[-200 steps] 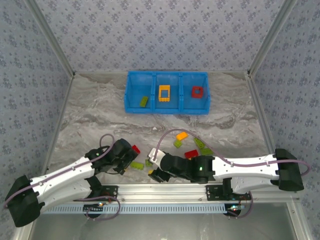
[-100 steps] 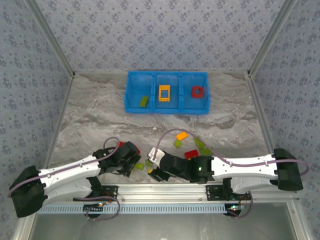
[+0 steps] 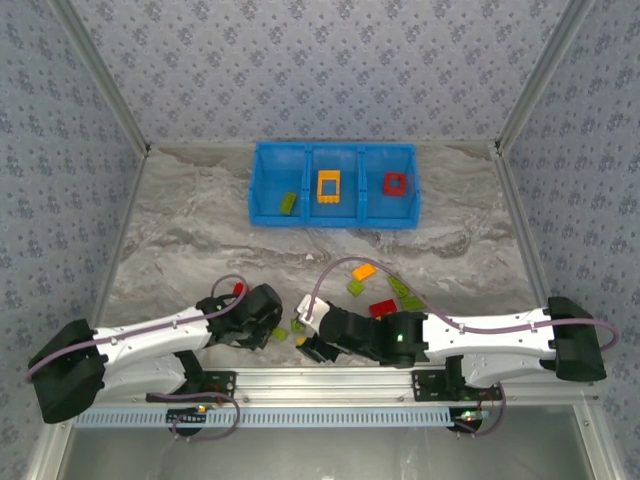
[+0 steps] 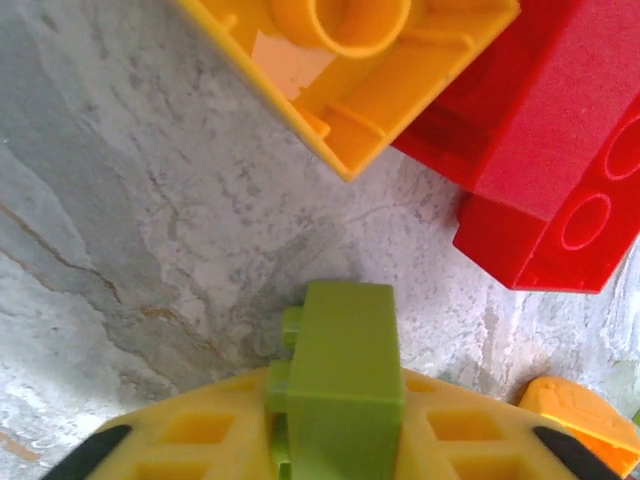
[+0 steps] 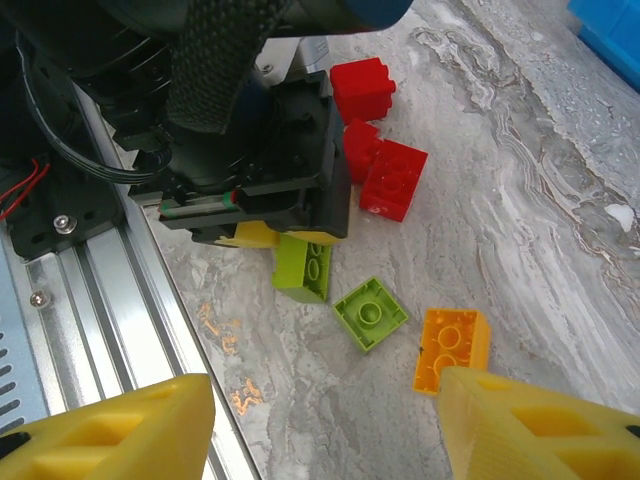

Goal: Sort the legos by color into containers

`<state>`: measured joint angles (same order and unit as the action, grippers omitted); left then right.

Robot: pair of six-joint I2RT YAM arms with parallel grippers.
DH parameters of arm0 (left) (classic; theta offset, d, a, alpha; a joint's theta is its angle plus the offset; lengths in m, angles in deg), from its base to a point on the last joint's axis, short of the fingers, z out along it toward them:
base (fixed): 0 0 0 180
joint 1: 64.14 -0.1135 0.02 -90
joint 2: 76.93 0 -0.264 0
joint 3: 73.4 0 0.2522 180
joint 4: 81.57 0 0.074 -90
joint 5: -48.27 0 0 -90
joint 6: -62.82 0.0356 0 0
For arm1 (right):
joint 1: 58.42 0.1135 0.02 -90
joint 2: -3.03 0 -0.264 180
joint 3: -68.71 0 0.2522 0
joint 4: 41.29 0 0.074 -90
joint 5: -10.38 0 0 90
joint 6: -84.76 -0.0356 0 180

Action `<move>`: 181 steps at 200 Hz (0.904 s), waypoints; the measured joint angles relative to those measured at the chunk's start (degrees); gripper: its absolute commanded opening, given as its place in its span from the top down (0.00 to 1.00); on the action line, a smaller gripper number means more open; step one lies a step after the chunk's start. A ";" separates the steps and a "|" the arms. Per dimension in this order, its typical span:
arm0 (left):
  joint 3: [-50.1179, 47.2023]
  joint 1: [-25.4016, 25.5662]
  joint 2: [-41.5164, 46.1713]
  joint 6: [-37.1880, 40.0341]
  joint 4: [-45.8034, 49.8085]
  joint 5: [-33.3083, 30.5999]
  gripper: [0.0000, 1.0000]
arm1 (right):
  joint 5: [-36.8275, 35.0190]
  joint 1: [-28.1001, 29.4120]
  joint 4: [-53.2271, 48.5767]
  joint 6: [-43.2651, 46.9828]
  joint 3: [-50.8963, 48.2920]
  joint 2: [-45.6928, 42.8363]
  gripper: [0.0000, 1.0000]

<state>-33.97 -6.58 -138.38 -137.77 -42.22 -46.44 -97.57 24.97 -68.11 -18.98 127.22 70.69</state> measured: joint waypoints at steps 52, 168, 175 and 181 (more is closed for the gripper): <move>5.62 -0.02 4.31 3.85 7.85 -4.44 0.90 | -3.15 -0.02 -0.07 -0.15 0.00 -2.34 0.38; 66.40 -29.75 -37.31 68.37 21.49 2.51 0.92 | -8.61 -20.79 9.49 0.72 8.11 -0.81 0.33; 71.21 -30.82 -41.97 71.43 22.38 2.40 0.92 | -8.26 -21.18 9.92 0.72 8.85 0.00 0.33; 74.99 -31.56 -45.57 73.48 23.47 2.23 0.92 | -8.17 -21.35 10.29 0.74 9.31 0.63 0.33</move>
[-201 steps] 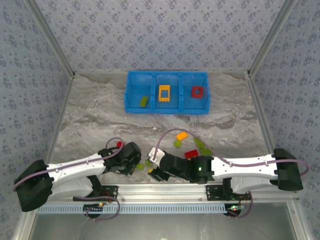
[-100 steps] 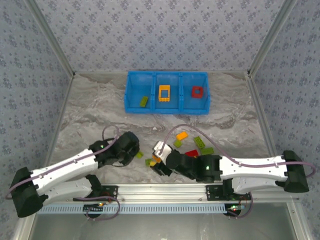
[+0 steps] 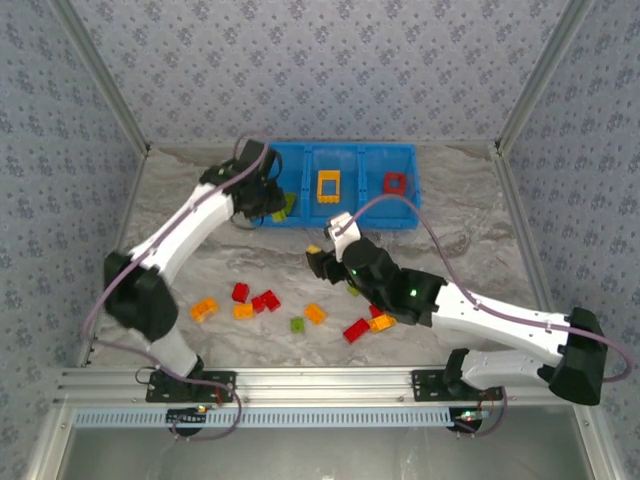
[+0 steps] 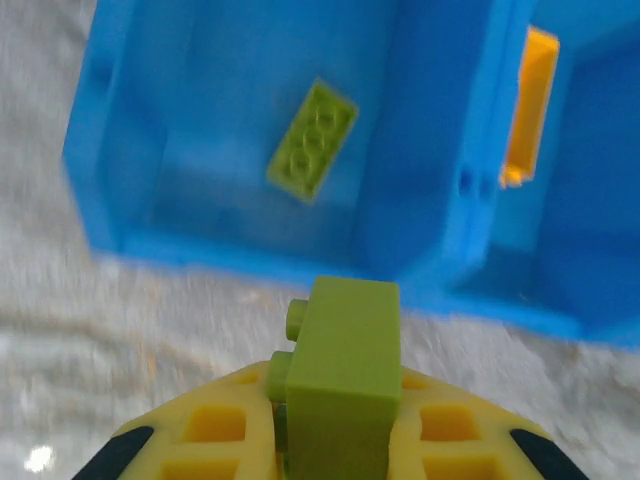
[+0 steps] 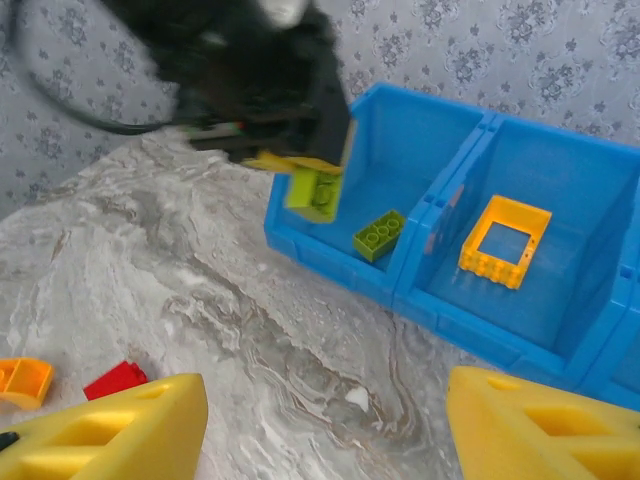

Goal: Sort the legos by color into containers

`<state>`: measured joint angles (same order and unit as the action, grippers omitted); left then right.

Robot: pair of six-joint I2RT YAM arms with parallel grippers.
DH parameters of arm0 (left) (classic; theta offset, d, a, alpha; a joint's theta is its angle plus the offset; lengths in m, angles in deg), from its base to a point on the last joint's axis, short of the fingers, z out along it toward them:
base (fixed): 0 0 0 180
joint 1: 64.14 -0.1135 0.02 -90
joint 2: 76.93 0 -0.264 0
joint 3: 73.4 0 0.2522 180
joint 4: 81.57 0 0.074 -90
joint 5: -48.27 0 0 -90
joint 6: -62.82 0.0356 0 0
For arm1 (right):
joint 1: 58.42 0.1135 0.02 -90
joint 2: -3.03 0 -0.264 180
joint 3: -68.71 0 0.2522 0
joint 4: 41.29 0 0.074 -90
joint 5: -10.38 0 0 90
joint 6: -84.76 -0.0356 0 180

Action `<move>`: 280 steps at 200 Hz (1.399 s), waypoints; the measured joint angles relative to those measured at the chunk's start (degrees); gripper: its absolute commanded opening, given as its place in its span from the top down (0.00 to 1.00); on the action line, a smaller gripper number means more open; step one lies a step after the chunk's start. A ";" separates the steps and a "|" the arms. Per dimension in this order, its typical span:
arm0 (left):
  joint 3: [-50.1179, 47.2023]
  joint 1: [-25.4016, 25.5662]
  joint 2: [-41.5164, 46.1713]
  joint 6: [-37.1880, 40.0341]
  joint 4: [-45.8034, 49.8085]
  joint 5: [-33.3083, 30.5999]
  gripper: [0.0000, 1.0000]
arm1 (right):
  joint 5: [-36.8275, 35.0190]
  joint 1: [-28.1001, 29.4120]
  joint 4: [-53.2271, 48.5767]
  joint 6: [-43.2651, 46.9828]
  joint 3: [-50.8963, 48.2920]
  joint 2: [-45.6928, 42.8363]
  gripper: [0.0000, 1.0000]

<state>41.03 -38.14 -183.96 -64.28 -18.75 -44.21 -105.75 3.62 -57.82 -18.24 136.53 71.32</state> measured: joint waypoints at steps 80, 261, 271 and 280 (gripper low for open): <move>19.82 -4.17 -24.81 13.77 7.28 -4.59 0.87 | 3.02 -1.70 1.88 -1.57 0.61 4.63 0.33; 6.88 0.96 8.28 12.57 8.41 -3.78 0.33 | 7.43 -3.93 -6.69 -3.26 -0.20 2.58 0.35; 2.16 2.86 15.19 12.24 7.52 -2.51 0.30 | 8.50 -3.87 -8.44 -3.28 -0.20 2.71 0.34; -2.86 4.96 21.64 11.63 6.43 -1.22 0.28 | 9.66 -3.69 -10.03 -3.32 -0.20 3.13 0.34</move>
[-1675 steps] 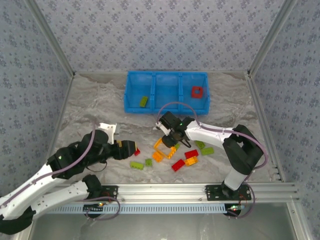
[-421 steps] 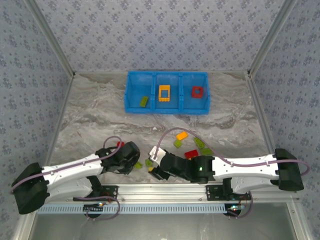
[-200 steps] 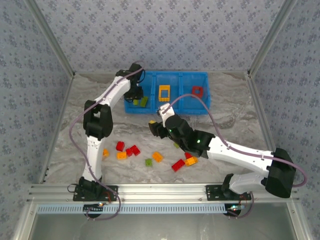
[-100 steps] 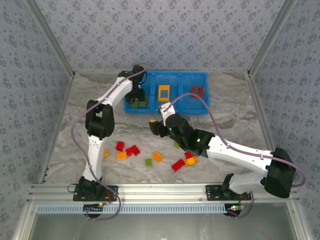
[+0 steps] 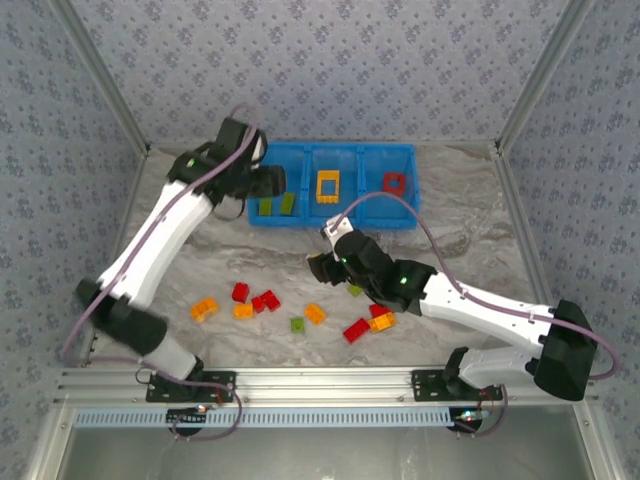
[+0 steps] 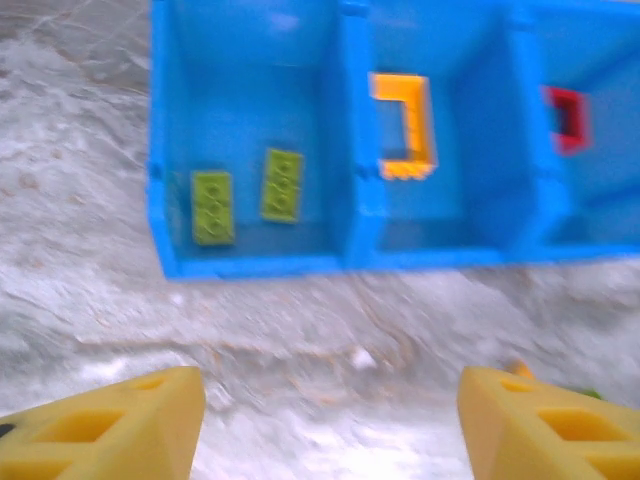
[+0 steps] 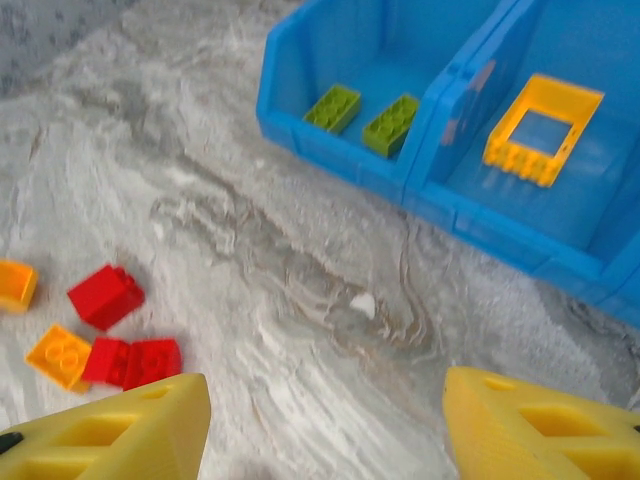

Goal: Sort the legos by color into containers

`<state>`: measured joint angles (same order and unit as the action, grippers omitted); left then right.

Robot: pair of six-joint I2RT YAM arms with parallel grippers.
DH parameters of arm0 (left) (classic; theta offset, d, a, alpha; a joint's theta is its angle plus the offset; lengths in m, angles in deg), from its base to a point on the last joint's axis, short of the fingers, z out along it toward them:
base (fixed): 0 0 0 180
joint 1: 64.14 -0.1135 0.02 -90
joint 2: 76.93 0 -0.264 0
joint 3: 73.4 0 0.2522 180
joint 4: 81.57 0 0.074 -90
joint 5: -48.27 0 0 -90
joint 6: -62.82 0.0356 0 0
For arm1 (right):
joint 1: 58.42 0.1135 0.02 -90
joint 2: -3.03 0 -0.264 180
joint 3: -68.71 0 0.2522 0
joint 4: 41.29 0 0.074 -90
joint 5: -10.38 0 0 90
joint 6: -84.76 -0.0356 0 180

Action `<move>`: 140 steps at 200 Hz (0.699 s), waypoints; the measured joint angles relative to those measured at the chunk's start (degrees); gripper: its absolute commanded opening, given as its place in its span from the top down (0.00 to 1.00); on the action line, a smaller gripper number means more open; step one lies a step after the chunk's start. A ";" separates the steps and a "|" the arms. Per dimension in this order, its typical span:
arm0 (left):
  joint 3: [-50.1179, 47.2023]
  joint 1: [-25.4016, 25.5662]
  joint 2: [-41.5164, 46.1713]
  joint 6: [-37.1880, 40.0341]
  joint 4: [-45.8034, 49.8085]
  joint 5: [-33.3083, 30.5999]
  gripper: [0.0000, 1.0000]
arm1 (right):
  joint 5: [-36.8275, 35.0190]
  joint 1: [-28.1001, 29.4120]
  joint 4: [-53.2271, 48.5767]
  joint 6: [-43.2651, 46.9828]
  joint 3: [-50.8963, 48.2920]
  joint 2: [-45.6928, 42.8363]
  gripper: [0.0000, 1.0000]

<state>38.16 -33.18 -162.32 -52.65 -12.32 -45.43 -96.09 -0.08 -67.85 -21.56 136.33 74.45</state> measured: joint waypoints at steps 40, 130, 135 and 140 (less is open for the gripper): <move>-22.80 10.27 25.24 -3.58 -4.63 8.17 0.24 | 7.74 2.34 -7.54 -1.49 0.46 7.37 0.29; -44.65 18.34 50.49 -14.58 -6.40 12.90 0.23 | 14.64 4.22 -14.49 -2.80 6.91 26.27 0.30; -44.65 18.34 50.47 -14.73 -6.40 12.90 0.23 | 14.69 4.15 -14.56 -2.82 7.06 26.84 0.30; -44.65 18.34 50.34 -14.78 -6.40 12.87 0.23 | 14.71 4.11 -14.69 -2.84 7.17 27.30 0.31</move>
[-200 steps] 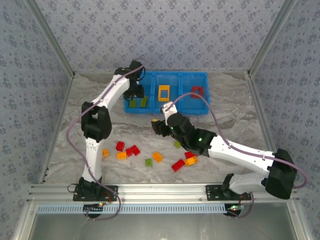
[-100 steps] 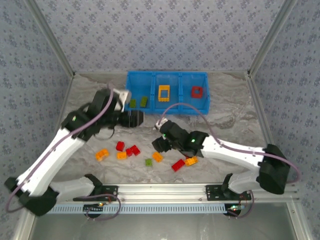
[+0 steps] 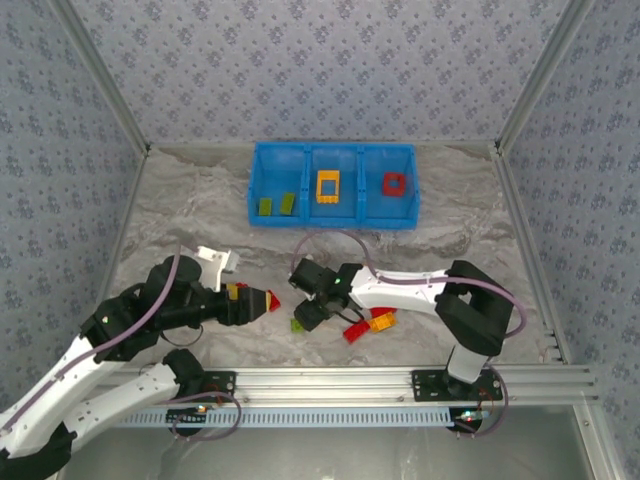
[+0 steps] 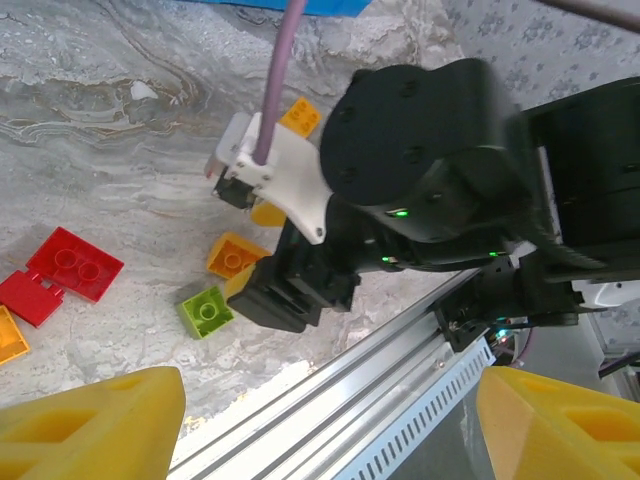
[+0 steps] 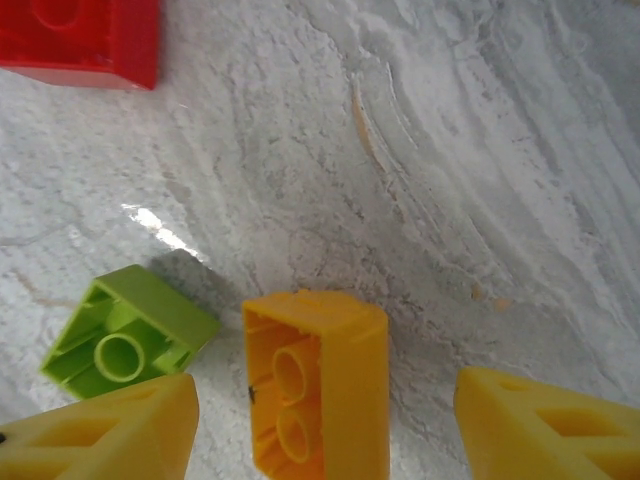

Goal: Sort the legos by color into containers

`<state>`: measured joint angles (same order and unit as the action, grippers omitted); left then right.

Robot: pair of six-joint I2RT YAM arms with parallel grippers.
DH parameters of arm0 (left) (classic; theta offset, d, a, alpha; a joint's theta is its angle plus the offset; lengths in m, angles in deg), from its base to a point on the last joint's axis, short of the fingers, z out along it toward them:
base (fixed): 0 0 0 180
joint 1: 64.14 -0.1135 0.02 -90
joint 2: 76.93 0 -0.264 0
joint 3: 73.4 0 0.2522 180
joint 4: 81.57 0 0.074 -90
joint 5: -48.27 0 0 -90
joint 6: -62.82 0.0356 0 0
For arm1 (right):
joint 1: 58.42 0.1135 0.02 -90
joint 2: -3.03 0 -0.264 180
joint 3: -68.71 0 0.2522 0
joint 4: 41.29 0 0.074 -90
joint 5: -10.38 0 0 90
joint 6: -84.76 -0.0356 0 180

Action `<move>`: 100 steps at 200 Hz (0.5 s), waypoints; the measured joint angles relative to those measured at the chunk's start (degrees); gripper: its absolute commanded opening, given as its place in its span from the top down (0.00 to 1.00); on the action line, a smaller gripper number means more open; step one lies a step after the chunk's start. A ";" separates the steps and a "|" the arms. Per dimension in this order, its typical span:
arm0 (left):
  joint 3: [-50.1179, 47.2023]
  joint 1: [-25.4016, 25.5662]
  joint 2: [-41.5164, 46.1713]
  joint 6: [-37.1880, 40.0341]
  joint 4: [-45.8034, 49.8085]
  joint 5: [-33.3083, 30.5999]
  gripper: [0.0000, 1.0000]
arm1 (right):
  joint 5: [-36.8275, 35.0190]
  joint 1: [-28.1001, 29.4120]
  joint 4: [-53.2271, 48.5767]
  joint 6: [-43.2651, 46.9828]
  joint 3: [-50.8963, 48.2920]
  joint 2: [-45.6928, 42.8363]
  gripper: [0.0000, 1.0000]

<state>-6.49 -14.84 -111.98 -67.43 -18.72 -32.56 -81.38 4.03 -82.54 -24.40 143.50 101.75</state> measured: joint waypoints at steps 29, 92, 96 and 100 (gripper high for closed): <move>0.00 0.00 -1.55 -0.35 -0.11 -0.15 0.23 | 0.09 -0.22 -0.83 -0.63 0.09 1.11 0.36; 0.00 0.00 -4.11 -0.35 -1.49 -0.13 0.23 | 0.07 -0.35 -0.57 -1.44 0.15 3.52 0.48; 0.00 0.00 -4.13 -0.35 -1.55 -0.13 0.23 | 0.02 -0.42 -0.61 -1.49 0.28 3.67 0.49; 0.00 0.00 -4.13 -0.35 -1.64 -0.13 0.23 | 0.09 -0.52 -0.66 -1.60 0.42 3.67 0.50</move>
<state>-6.49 -14.84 -116.11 -67.78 -20.36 -32.69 -81.29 3.51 -83.19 -26.00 143.92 105.42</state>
